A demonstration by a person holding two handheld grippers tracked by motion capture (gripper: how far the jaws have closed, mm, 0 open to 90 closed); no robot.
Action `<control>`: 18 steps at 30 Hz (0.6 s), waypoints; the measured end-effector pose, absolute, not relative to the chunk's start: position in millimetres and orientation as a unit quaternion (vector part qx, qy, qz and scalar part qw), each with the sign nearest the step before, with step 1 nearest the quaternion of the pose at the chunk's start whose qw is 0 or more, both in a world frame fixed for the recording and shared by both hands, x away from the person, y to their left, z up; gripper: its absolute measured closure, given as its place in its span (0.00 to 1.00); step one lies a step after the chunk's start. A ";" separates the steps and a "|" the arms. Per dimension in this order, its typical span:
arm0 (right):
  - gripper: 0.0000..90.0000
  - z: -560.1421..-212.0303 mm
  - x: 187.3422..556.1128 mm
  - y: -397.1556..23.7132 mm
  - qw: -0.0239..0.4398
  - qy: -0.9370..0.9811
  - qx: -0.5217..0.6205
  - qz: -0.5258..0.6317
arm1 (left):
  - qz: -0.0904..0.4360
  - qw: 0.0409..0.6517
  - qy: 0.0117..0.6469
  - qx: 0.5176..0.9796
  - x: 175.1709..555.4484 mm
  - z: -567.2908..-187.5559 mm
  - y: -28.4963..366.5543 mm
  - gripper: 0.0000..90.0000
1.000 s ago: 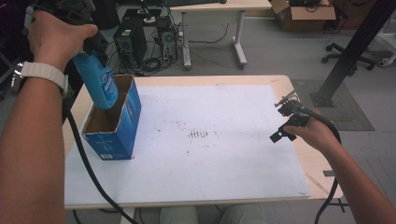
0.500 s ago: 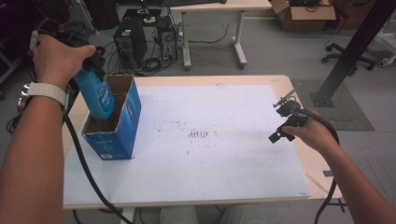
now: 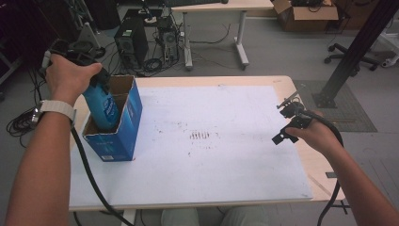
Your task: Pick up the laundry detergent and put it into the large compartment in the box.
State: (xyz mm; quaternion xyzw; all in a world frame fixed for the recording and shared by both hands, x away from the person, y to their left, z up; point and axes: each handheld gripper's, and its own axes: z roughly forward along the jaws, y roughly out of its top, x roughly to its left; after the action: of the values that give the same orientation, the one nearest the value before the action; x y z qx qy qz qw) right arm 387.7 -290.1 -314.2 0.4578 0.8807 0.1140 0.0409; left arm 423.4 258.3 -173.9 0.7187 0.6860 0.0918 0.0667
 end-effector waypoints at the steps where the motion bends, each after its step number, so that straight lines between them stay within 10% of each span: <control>1: 0.12 -314.5 387.8 -289.9 0.041 0.881 0.457 0.115 | 0.092 0.065 0.684 0.720 423.7 -177.2 258.1 0.42; 18: 0.12 -319.6 387.9 -290.9 0.039 0.880 0.460 0.109 | 0.082 0.050 0.682 0.725 426.1 -238.5 260.3 0.42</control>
State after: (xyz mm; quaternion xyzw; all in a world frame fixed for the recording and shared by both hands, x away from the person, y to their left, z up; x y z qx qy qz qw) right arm 387.9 -290.9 -319.6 0.4599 0.8804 0.1093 0.0386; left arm 426.1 260.3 -238.5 0.7248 0.6822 0.0824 0.0496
